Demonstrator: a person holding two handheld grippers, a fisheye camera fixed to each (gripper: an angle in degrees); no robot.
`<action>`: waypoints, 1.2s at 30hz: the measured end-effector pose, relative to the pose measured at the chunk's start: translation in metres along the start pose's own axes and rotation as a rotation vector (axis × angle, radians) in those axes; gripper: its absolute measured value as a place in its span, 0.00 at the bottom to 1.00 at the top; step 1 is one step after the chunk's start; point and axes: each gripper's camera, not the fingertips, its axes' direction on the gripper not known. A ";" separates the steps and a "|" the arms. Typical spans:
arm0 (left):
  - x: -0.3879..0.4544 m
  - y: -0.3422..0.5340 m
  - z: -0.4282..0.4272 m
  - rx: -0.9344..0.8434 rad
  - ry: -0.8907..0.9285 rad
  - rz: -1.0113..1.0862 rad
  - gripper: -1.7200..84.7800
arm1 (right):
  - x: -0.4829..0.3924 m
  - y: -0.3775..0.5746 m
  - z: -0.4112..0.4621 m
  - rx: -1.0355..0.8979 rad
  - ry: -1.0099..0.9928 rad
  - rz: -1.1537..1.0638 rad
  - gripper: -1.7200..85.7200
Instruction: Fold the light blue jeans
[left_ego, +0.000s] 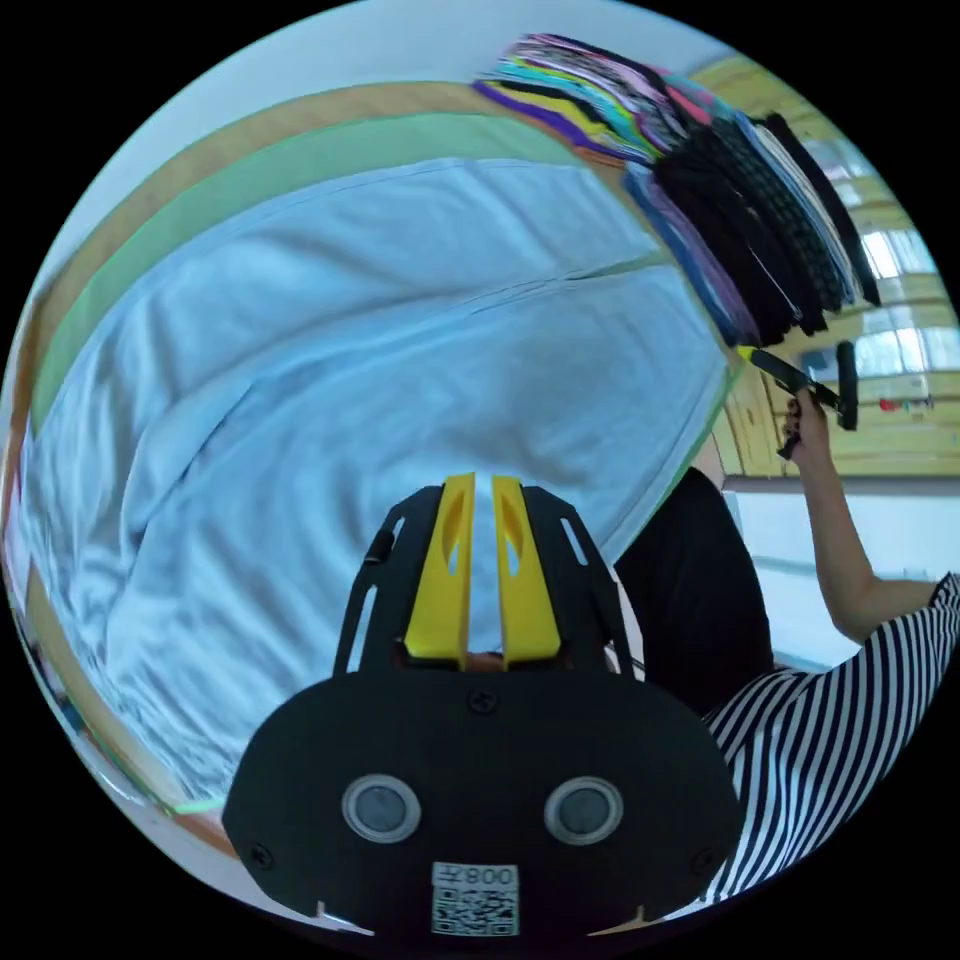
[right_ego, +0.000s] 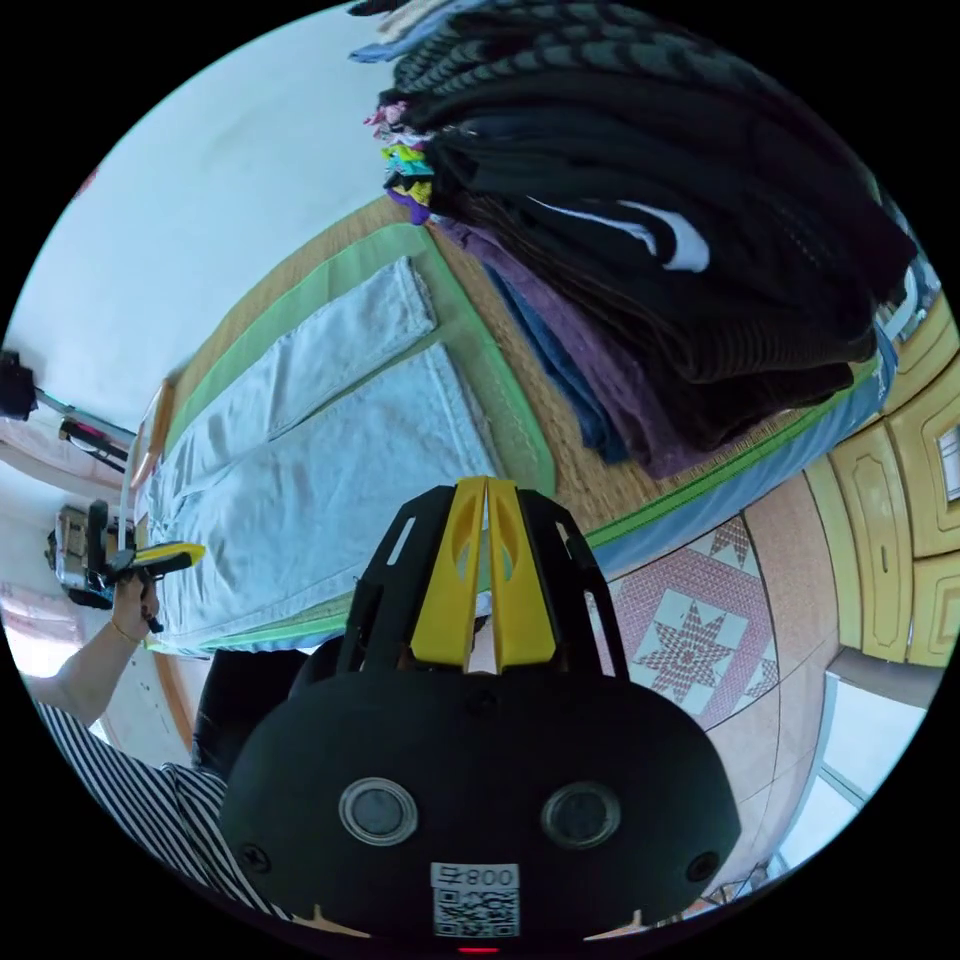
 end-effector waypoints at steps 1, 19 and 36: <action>-0.004 0.019 -0.027 0.011 -0.010 -0.073 0.05 | -0.010 0.001 0.000 0.000 -0.008 -0.013 0.02; 0.051 0.127 -0.347 0.118 -0.087 -0.587 0.02 | -0.387 0.052 0.127 -0.331 -0.065 -0.639 0.02; 0.194 0.132 -0.557 0.226 0.079 -0.568 0.02 | -0.506 0.074 0.189 -0.406 0.044 -0.761 0.02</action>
